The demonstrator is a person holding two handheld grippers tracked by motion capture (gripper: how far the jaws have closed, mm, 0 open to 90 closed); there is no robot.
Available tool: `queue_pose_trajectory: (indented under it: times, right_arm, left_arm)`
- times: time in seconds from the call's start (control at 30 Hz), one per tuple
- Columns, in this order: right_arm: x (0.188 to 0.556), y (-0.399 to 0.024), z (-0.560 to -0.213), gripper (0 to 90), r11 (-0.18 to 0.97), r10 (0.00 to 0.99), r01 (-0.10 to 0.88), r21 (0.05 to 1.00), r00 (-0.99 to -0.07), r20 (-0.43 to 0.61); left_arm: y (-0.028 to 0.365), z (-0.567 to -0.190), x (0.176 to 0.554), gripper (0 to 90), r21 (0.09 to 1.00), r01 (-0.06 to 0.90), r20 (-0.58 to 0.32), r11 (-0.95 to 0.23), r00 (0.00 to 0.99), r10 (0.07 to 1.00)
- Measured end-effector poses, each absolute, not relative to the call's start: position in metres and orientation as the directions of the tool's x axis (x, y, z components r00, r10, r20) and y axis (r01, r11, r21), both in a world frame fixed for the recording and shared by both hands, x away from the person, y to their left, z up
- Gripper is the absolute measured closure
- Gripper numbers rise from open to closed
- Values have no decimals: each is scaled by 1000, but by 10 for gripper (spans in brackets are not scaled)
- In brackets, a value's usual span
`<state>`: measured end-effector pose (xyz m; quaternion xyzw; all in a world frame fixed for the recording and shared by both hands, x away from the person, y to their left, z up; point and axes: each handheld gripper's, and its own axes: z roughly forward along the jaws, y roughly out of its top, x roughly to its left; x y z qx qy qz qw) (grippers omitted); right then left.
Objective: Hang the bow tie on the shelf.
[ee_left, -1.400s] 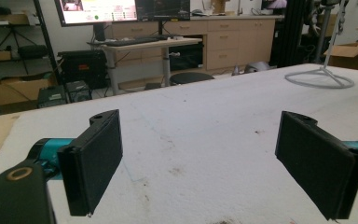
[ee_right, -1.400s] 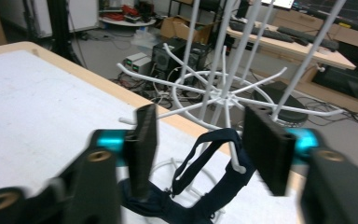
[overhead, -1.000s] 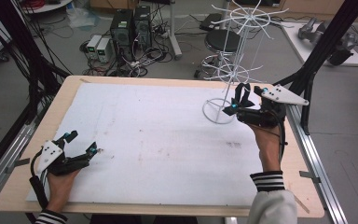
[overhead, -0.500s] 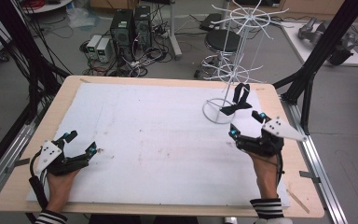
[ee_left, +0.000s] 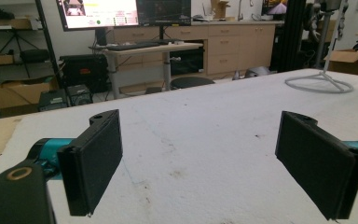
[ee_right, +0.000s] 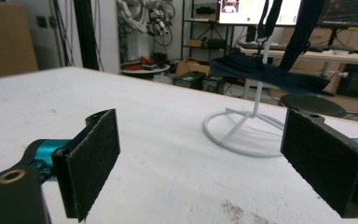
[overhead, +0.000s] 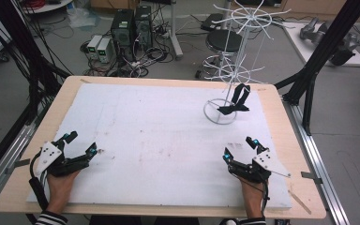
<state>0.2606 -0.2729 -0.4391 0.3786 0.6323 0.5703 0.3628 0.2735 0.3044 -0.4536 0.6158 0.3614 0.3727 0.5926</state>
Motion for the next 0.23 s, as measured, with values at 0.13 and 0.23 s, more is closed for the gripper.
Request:
queue_pose_trajectory:
  times: [0.13,0.23]
  right_arm:
    - [262,-272,-450,108,82,902,63,995,-429,-47]
    - [260,-270,-452,109,90,906,48,995,-419,-62]
  left_arm:
    - [304,-454,273,152,999,-1,31,-35,461,887]
    - [305,-454,273,152,999,0,31,-35,461,887]
